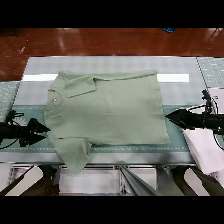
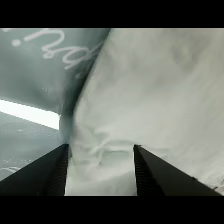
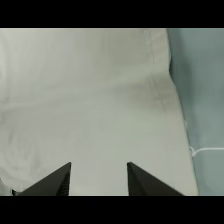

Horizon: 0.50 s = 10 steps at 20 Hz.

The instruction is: Fold the shirts.

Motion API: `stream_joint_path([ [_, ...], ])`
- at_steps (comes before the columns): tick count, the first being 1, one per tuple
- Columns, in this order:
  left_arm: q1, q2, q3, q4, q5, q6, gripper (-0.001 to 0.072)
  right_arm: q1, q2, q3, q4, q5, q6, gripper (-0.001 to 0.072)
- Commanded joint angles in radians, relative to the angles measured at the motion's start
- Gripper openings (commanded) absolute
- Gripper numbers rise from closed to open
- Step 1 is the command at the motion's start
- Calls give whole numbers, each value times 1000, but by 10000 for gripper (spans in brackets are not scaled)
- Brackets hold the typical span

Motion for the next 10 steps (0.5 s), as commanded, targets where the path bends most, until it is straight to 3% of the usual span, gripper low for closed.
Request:
stream_joint_path([
  [1,-27,-65,-5,11,-9,3,506,0,6,-9,5,-16,-1,408],
  [8,-144,-119,-5,-81,103,35,497,-2,6,-9,-17,-82,22,408],
  [9,-172,-128,-4,-111,103,51,424,-2,6,-9,-42,-97,43,408],
  [10,-198,-134,-4,-129,103,65,200,-2,6,-9,-87,-105,76,408],
])
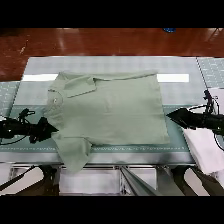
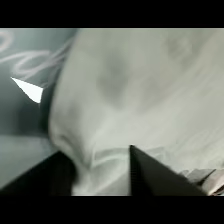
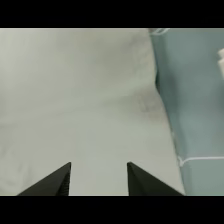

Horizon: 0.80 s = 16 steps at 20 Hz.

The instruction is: Fold the shirts.

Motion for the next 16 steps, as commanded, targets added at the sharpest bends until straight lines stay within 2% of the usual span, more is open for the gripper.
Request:
stream_joint_path([
  [1,-85,-22,0,-79,18,55,26,0,1,-1,-134,-35,101,408],
  [3,-114,-21,0,-92,6,88,16,0,1,-6,-277,22,202,408],
  [5,-120,-21,0,-92,-4,106,16,0,1,-40,-335,77,241,408],
  [10,-120,-21,0,-95,-7,106,16,1,1,-154,-299,100,225,408],
  [16,-120,-21,0,-95,-3,106,16,10,-11,-167,-288,81,226,408],
])
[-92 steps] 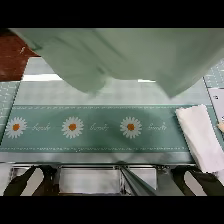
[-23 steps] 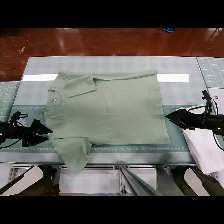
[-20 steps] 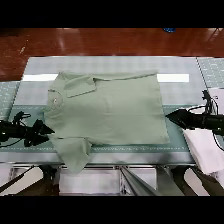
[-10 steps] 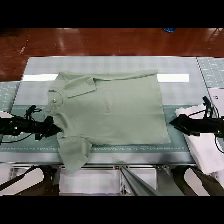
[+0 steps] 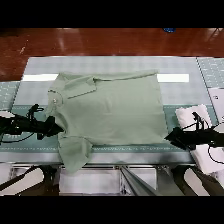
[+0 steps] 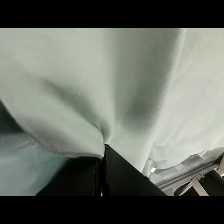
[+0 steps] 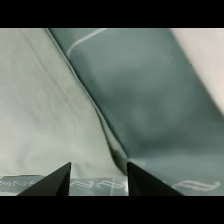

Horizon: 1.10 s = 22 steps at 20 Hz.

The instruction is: Fold the shirts.

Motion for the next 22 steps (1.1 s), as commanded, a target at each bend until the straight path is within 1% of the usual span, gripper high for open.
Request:
stream_joint_path([
  [1,-1,0,0,-1,1,3,16,23,-26,-10,11,-23,2,408],
  [4,-1,0,0,-1,0,3,16,103,-112,-8,125,-156,-15,407],
  [5,-1,0,0,-1,0,2,16,134,-144,-6,176,-210,-32,380],
  [6,-1,0,0,-1,0,2,17,162,-171,-2,225,-248,-60,250],
  [7,-1,0,0,-2,-1,2,16,188,-193,8,276,-269,-109,64],
  [8,-1,1,1,-2,-1,2,16,208,-201,27,317,-269,-161,20],
  [10,0,7,21,-19,-5,3,16,232,-192,105,329,-219,-175,19],
  [12,1,29,93,-122,-35,29,16,233,-166,238,324,-149,-176,19],
  [14,1,77,201,-315,-46,63,16,232,-132,424,312,-104,-160,19],
  [16,1,144,336,-534,-26,93,16,232,-116,650,283,-63,-129,19],
  [17,1,179,417,-606,-7,97,16,232,-115,771,270,-42,-111,19],
  [18,1,210,497,-642,9,96,16,232,-115,880,253,-21,-97,19],
  [19,1,245,590,-647,26,95,16,232,-115,991,240,1,-88,19],
  [20,2,276,683,-647,39,92,16,232,-115,1086,233,23,-78,19],
  [22,16,331,857,-615,77,58,16,232,-109,1264,204,60,-61,19],
])
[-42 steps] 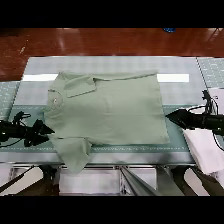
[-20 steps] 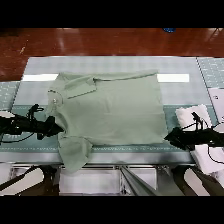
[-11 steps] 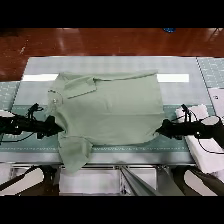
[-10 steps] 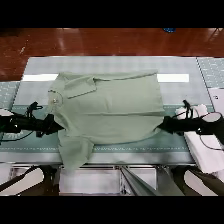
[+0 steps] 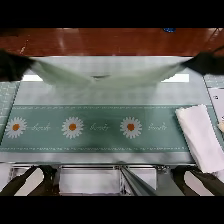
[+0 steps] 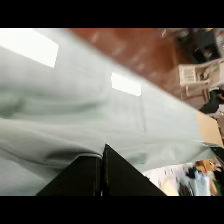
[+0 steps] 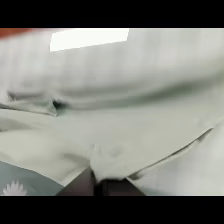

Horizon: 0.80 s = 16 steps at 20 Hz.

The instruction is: Fold the shirts.

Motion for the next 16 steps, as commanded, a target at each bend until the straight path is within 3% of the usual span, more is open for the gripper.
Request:
stream_joint_path([
  [1,33,107,325,-2,80,-51,16,2,20,330,-52,72,42,19],
  [6,196,256,669,412,76,-228,15,2,186,452,-154,90,61,19],
  [9,211,346,709,511,65,-235,15,2,294,452,-155,130,66,19],
  [11,142,389,709,623,21,-242,15,2,353,452,-183,141,80,19],
  [16,-219,479,708,997,-122,-334,16,2,451,452,-296,277,136,19],
])
